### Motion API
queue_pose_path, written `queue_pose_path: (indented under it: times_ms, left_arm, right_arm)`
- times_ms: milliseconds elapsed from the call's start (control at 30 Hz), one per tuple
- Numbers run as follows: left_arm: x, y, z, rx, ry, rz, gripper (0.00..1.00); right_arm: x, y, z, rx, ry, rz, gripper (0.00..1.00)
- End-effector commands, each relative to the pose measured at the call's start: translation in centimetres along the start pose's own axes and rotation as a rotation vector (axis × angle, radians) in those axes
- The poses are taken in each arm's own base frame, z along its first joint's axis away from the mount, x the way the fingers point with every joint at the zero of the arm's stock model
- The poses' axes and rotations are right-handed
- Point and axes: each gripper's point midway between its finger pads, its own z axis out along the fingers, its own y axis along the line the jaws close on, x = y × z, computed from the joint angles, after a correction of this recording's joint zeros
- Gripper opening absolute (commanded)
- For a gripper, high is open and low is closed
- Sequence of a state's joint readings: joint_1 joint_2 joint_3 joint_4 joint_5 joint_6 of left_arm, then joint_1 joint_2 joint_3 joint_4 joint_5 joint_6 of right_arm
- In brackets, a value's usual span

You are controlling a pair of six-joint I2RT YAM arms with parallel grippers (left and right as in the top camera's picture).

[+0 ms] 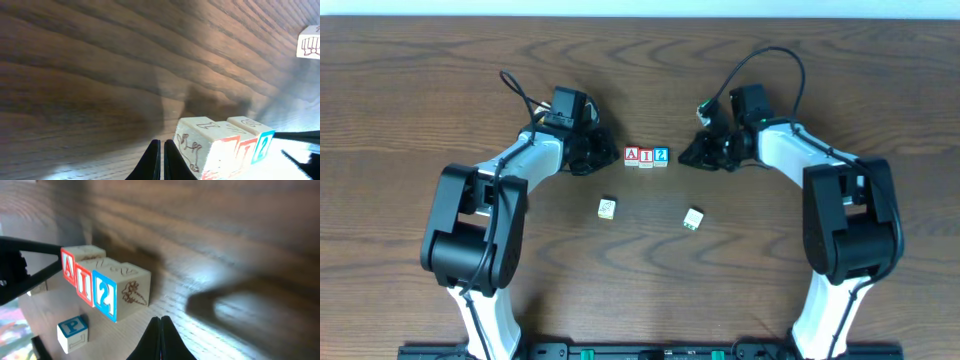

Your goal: Spell out Ai2

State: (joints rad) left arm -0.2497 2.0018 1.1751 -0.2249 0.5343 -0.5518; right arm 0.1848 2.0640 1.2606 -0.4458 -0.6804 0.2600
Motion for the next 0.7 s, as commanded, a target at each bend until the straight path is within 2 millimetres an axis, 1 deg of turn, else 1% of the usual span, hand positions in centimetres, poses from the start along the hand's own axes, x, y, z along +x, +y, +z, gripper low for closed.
queue_pose_path:
  times_ms: [0, 67, 133, 233, 300, 367, 433, 467, 500, 567, 600, 667]
  left_arm:
    - [-1.0, -0.6, -1.5, -0.004, -0.047, 0.066, 0.06]
    - [-1.4, -0.9, -2.7, -0.025, -0.081, 0.099, 0.06]
    - [-2.0, -1.0, -4.5, -0.074, -0.13, 0.136, 0.06]
    - [-2.8, -1.4, -8.3, -0.155, -0.224, 0.213, 0.06]
    - [-3.1, -2.0, -11.7, -0.2, -0.298, 0.269, 0.06]
    - [-3.1, -2.7, -14.2, -0.22, -0.349, 0.307, 0.08]
    - [-2.6, -4.0, -17.2, -0.213, -0.401, 0.361, 0.09]
    - [-2.3, -4.5, -18.4, -0.206, -0.42, 0.381, 0.11]
    - [-2.0, -4.9, -19.5, -0.2, -0.438, 0.398, 0.13]
    - [-1.3, -5.3, -21.8, -0.215, -0.477, 0.425, 0.15]
    - [-0.9, -5.2, -22.8, -0.232, -0.494, 0.436, 0.17]
    - [-0.1, -4.9, -24.6, -0.269, -0.518, 0.456, 0.27]
  right_arm:
    - [-1.7, 0.5, -1.2, 0.023, -0.021, -0.088, 0.02]
    - [-2.1, 0.7, -2.0, 0.059, -0.006, -0.109, 0.02]
    - [-2.8, 1.0, -3.3, 0.113, 0.011, -0.142, 0.02]
    - [-4.0, 1.9, -6.0, 0.2, 0.015, -0.197, 0.02]
    - [-5.1, 3.6, -8.5, 0.23, -0.012, -0.241, 0.02]
    - [-5.8, 5.3, -10.8, 0.239, -0.053, -0.268, 0.02]
    - [-6.4, 8.1, -14.2, 0.241, -0.128, -0.313, 0.01]
    - [-6.4, 9.4, -16.1, 0.252, -0.17, -0.337, 0.02]
    - [-6.3, 10.2, -17.5, 0.264, -0.202, -0.353, 0.02]
    - [-5.5, 12.1, -21.2, 0.304, -0.28, -0.396, 0.02]
    - [-4.7, 12.9, -22.9, 0.322, -0.307, -0.422, 0.02]
    - [-2.9, 14.2, -26.2, 0.366, -0.359, -0.462, 0.02]
